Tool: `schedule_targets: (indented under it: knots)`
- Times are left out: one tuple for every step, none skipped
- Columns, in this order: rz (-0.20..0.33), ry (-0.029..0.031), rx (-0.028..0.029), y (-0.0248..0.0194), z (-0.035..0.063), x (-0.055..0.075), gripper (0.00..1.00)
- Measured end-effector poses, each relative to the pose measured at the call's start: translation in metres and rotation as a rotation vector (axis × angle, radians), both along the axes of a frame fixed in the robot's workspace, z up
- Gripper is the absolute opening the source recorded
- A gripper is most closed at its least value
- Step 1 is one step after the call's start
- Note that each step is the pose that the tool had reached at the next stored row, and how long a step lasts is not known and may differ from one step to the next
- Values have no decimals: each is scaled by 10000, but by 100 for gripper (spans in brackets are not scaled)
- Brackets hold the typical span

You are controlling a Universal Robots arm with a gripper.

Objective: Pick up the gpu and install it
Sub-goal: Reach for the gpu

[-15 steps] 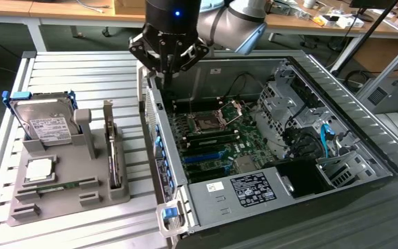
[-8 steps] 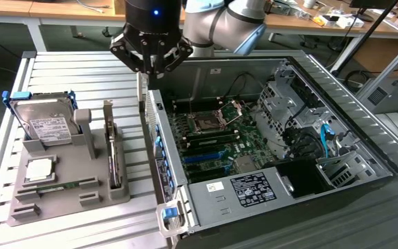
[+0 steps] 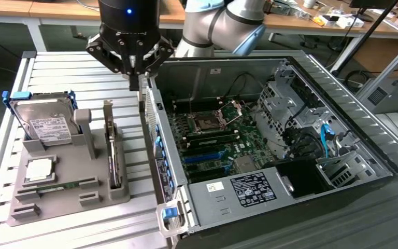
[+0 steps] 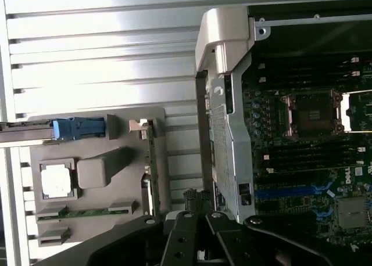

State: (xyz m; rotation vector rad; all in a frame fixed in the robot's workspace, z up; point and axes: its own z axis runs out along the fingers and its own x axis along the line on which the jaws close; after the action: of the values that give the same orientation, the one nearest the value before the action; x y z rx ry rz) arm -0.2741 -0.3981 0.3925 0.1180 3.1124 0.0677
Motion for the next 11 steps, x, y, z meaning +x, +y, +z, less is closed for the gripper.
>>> schedule_targets:
  knots:
    - [1, 0, 0, 0, 0, -31, 11]
    - [1, 1, -1, 1, 0, -62, 11]
    - [1, 2, -1, 2, 0, -92, 11]
    - [0, 1, -1, 2, -1, -126, 11]
    - [-1, 1, 0, 3, -2, -157, 11]
    - [0, 2, -1, 3, -2, -192, 11]
    - [0, 1, 1, 4, -3, -246, 11]
    - [1, 2, -1, 5, -3, -274, 11]
    - [1, 4, -1, 5, -3, -303, 11]
    - [0, 5, -1, 5, -4, -321, 11]
    - [0, 5, 0, 5, -4, -326, 11]
